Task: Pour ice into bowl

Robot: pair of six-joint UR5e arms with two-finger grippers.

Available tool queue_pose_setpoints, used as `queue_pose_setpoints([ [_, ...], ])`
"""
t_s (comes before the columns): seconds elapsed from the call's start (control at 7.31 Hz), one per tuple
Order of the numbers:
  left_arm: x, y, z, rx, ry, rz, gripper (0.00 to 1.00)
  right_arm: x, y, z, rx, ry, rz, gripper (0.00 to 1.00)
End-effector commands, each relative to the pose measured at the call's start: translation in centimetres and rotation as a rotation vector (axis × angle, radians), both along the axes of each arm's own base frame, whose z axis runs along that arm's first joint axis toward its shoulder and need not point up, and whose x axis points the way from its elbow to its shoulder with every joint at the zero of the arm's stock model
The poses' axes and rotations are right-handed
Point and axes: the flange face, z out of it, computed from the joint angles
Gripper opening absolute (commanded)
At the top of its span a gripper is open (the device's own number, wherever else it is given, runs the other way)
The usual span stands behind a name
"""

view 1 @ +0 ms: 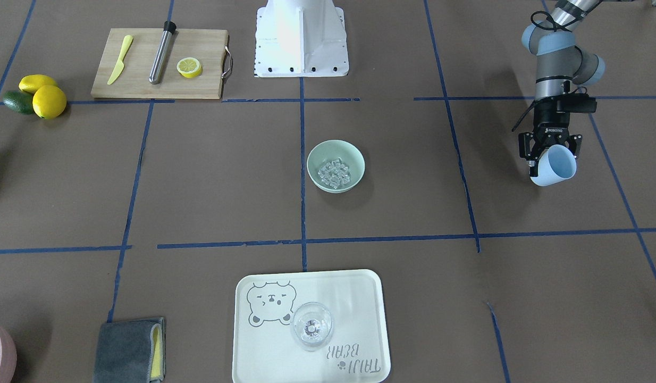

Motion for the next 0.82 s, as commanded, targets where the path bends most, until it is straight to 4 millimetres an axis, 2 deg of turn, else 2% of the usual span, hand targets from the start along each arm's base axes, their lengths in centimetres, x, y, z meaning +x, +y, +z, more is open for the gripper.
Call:
queue_pose_setpoints([
  [0.0,0.5,0.5,0.4,-0.002,-0.001,0.006,0.00,0.0,0.0,0.0,0.001,0.000,0.000,1.00],
  [0.27,-0.3,0.6,1.0,0.002,-0.019,-0.010,0.00,0.0,0.0,0.0,0.001,0.000,0.000,1.00],
  [0.55,-0.4,0.7,1.2,0.001,-0.024,-0.010,0.00,0.0,0.0,0.0,0.001,0.000,0.000,1.00],
  [0.68,-0.1,0.9,1.5,-0.001,-0.039,-0.001,0.04,0.0,0.0,0.0,0.001,0.000,0.000,1.00],
])
